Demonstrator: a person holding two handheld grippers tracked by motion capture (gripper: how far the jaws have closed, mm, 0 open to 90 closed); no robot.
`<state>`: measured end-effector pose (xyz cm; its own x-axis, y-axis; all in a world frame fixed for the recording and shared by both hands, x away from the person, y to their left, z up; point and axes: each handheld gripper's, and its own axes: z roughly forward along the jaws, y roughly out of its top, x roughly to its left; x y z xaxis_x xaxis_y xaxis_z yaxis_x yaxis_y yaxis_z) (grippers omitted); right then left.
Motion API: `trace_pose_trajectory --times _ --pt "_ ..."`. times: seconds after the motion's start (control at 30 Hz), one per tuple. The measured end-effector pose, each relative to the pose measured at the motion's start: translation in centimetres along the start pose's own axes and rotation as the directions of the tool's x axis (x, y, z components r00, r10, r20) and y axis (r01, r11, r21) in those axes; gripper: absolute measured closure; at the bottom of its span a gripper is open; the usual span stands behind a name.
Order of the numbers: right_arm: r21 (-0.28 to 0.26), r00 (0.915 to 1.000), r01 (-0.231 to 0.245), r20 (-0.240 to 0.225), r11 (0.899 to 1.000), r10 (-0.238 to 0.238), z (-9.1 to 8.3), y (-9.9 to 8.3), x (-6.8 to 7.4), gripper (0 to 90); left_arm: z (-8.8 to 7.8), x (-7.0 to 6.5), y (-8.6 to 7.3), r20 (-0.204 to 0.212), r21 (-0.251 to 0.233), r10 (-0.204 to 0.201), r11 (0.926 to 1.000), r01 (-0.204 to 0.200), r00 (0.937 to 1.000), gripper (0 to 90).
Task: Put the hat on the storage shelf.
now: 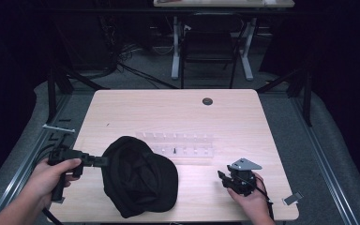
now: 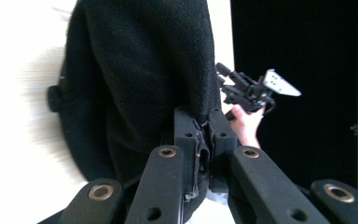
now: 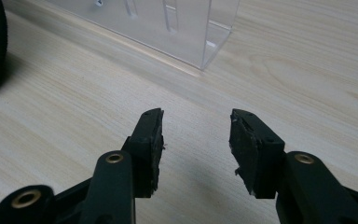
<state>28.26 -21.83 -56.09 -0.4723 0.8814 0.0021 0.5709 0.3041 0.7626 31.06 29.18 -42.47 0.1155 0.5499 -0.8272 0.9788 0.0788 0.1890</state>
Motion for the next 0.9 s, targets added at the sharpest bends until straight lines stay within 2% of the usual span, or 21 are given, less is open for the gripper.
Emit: trace_pose_trajectory --times 0.33,0.5,0.7,0.9 --pt "-0.008 1.0 -0.005 -0.001 1.0 0.005 0.1 0.0 0.0 54.0 0.0 -1.1 0.2 0.061 -0.019 -0.007 0.9998 0.008 0.9981 85.7" --pt "-0.008 1.0 -0.005 -0.001 1.0 0.005 0.0 0.0 0.0 54.0 -0.2 -2.1 0.4 0.091 -0.029 0.009 0.9996 -0.006 0.9958 85.7" --pt "-0.009 1.0 -0.006 0.0 1.0 0.006 0.0 0.0 -0.1 54.0 -0.9 -3.4 0.8 0.096 -0.048 0.042 0.9981 -0.037 0.9945 85.6" --pt "-0.01 1.0 -0.005 -0.002 1.0 0.005 0.0 0.0 -0.1 54.0 -1.7 -4.2 1.1 0.095 -0.071 0.054 0.9964 -0.048 0.994 85.6"
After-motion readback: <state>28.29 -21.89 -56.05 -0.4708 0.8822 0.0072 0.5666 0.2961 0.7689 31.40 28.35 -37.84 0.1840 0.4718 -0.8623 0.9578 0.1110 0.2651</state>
